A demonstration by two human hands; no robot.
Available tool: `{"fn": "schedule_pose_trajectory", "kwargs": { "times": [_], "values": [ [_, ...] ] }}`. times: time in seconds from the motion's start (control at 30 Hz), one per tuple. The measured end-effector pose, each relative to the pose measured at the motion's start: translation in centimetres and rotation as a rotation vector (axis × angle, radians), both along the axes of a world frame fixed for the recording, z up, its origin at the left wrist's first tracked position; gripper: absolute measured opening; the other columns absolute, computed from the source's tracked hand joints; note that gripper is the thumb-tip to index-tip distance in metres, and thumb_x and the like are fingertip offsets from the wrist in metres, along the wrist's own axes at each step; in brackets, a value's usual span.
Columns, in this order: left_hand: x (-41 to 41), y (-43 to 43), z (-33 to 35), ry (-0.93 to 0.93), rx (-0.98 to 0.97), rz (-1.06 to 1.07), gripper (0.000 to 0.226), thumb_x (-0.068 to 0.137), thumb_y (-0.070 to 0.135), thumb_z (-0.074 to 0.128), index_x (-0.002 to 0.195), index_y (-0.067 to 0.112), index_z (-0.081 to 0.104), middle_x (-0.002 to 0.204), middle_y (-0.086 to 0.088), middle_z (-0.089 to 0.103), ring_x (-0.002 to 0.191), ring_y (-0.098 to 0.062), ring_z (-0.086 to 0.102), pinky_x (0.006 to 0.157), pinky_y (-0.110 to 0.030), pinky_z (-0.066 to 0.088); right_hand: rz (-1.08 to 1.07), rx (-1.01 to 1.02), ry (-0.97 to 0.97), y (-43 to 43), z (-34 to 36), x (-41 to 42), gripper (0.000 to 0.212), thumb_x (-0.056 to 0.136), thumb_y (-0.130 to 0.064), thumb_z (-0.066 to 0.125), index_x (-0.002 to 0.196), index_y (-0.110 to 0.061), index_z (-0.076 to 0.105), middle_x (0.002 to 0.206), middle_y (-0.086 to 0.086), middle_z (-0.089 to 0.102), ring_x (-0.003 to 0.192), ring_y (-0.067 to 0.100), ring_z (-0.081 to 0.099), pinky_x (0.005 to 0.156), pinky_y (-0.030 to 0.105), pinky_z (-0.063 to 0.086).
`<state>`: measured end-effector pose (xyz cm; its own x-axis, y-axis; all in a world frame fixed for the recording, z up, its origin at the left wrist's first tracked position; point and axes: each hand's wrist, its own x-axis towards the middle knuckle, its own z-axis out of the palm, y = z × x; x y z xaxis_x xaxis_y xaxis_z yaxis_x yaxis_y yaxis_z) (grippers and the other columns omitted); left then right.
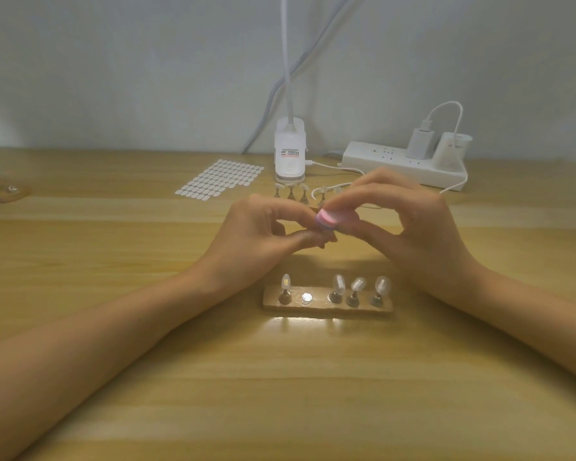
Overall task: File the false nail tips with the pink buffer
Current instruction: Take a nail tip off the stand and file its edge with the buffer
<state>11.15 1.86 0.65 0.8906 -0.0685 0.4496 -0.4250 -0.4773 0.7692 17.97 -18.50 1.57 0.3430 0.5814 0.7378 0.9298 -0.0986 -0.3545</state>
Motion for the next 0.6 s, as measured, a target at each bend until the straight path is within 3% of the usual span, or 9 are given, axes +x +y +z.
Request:
{"fn": "schedule_pose_trajectory", "kwargs": {
  "times": [0.07,0.17,0.23,0.3,0.4,0.5,0.6],
  "values": [
    [-0.03,0.06,-0.05,0.005,-0.011,-0.011,0.007,0.085,0.016,0.08,0.086,0.023,0.081,0.085,0.005,0.079,0.053,-0.031,0.056,0.051,-0.04,0.049,-0.031,0.003,-0.021,0.06,-0.05,-0.01,0.016,0.089,-0.01,0.074,0.105,-0.01,0.075,0.097,0.006,0.07,0.09,0.017,0.066,0.08,0.034,0.054],
    [-0.03,0.05,0.04,0.01,-0.024,-0.011,0.008,0.084,0.021,0.081,0.09,0.017,0.082,0.089,0.0,0.079,0.075,-0.053,0.066,0.063,-0.062,0.054,0.004,-0.008,-0.049,0.11,-0.07,-0.21,0.019,0.088,-0.01,0.076,0.106,-0.009,0.075,0.097,0.007,0.068,0.09,0.016,0.066,0.083,0.027,0.053],
    [0.07,0.04,0.0,0.011,-0.031,-0.017,0.004,0.084,0.019,0.082,0.088,0.02,0.082,0.086,0.001,0.079,0.063,-0.04,0.065,0.057,-0.05,0.054,-0.019,-0.002,-0.04,0.01,0.08,-0.09,0.018,0.088,-0.009,0.075,0.106,-0.01,0.074,0.097,0.006,0.069,0.089,0.015,0.065,0.081,0.028,0.053],
    [0.0,0.0,0.0,0.014,-0.018,-0.016,0.005,0.084,0.017,0.081,0.087,0.021,0.081,0.084,0.003,0.079,0.05,-0.032,0.049,0.051,-0.042,0.046,-0.044,0.004,-0.03,0.01,0.01,-0.11,0.017,0.088,-0.009,0.074,0.106,-0.01,0.074,0.097,0.005,0.069,0.089,0.013,0.064,0.081,0.028,0.053],
    [-0.04,0.02,0.13,0.02,-0.016,-0.019,0.006,0.084,0.019,0.081,0.089,0.016,0.082,0.087,0.0,0.079,0.062,-0.044,0.061,0.057,-0.056,0.051,-0.002,-0.02,-0.042,0.13,-0.1,-0.32,0.019,0.087,-0.008,0.075,0.106,-0.009,0.075,0.098,0.008,0.068,0.092,0.018,0.066,0.084,0.026,0.053],
    [-0.06,-0.09,0.19,0.022,-0.028,-0.032,0.003,0.085,0.018,0.08,0.087,0.02,0.081,0.084,0.001,0.079,0.072,-0.031,0.07,0.061,-0.054,0.053,-0.033,-0.004,-0.022,-0.01,0.18,-0.18,0.018,0.088,-0.008,0.074,0.105,-0.007,0.075,0.098,0.009,0.07,0.091,0.021,0.067,0.081,0.036,0.055],
    [-0.07,0.05,0.11,0.014,-0.036,-0.017,0.016,0.08,0.037,0.082,0.085,0.022,0.081,0.08,-0.004,0.077,0.06,-0.034,0.057,0.059,-0.061,0.048,0.033,-0.04,-0.082,0.33,-0.03,-0.66,0.016,0.087,-0.008,0.077,0.102,-0.007,0.077,0.096,0.009,0.069,0.09,0.02,0.066,0.083,0.031,0.054]
  ]
}}
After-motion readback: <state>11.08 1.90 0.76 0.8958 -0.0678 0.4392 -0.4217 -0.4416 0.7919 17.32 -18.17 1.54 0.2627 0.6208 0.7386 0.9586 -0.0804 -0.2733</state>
